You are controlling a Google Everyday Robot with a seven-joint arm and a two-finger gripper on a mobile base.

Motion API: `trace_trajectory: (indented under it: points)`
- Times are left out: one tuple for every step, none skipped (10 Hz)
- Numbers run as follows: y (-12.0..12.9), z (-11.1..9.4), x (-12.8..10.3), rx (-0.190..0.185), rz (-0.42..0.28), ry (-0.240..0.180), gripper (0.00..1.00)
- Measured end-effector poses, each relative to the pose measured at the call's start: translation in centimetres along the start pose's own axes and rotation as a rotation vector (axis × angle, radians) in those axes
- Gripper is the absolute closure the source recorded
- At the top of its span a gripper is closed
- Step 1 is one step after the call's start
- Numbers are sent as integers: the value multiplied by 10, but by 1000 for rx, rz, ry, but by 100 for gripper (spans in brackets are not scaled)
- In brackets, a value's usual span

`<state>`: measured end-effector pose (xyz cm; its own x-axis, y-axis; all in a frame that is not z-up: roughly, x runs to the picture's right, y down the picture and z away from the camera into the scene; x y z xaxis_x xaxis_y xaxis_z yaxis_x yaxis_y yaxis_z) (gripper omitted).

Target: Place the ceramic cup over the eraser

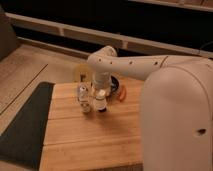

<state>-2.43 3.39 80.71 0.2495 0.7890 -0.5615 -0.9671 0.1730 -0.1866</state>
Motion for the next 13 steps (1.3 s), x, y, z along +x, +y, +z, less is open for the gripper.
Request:
trace_trajectory:
  points:
    - [1, 6, -1, 2, -9, 12, 100]
    - [2, 13, -1, 4, -20, 26, 100]
    - [1, 18, 0, 10, -29, 41, 98]
    - [0, 21, 1, 19, -36, 53, 91]
    - [-4, 24, 4, 37, -42, 70, 79]
    - [-8, 26, 7, 52, -44, 81, 69]
    - [-11, 27, 9, 63, -45, 90, 61]
    - [-13, 29, 11, 75, -43, 100, 49]
    - [-16, 31, 12, 82, -38, 108, 39]
    - [-19, 33, 12, 91, -33, 113, 29]
    - [-22, 34, 11, 101, -33, 115, 23]
    - [-24, 35, 8, 114, -36, 114, 21]
    - [-25, 35, 5, 120, -38, 109, 21]
